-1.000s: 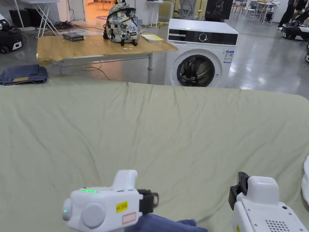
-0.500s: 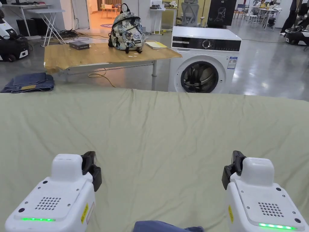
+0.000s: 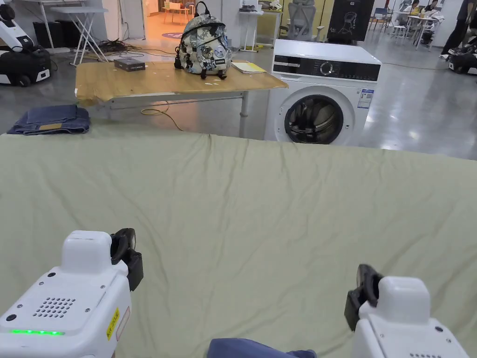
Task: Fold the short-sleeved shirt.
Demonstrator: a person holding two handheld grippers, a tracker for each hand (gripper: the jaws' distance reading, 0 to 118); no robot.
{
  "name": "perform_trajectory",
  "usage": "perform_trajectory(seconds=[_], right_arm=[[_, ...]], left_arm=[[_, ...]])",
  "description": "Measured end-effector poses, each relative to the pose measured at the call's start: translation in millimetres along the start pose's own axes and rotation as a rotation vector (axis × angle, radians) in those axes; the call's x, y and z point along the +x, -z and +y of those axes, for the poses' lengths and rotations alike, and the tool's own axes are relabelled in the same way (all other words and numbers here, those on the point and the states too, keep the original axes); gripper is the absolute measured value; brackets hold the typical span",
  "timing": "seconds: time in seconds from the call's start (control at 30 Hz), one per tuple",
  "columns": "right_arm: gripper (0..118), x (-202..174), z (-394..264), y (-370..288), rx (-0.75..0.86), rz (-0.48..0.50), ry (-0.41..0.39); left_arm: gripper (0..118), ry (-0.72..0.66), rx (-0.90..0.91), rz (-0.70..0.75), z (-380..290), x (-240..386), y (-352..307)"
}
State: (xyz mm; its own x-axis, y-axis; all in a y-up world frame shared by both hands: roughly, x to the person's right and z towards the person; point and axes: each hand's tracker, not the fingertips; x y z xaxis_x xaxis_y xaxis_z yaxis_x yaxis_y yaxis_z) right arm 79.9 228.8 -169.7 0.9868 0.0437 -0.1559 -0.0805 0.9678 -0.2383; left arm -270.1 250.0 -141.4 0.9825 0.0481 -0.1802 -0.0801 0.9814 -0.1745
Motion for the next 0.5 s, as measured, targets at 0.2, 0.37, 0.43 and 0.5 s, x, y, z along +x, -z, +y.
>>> perform_trajectory(seconds=[0.2, 0.37, 0.43, 0.5], right_arm=[[0, -27.4, -72.2, -13.1, -0.219, 0.096, -0.064], [0, -41.1, -123.8, 4.8, -0.369, 0.097, -0.088], [0, -39.4, -141.6, 17.6, -0.425, 0.073, -0.090], [0, -36.3, -149.3, 22.4, -0.412, 0.079, -0.068]], left_arm=[[0, 0.007, -0.070, 0.008, -18.6, -1.2, 3.5], [0, -0.024, -0.166, -0.026, -34.1, -2.7, 2.8], [0, -0.038, -0.225, -0.061, -40.7, -3.0, 3.5], [0, -0.059, -0.288, -0.093, -47.3, -4.5, 3.8]])
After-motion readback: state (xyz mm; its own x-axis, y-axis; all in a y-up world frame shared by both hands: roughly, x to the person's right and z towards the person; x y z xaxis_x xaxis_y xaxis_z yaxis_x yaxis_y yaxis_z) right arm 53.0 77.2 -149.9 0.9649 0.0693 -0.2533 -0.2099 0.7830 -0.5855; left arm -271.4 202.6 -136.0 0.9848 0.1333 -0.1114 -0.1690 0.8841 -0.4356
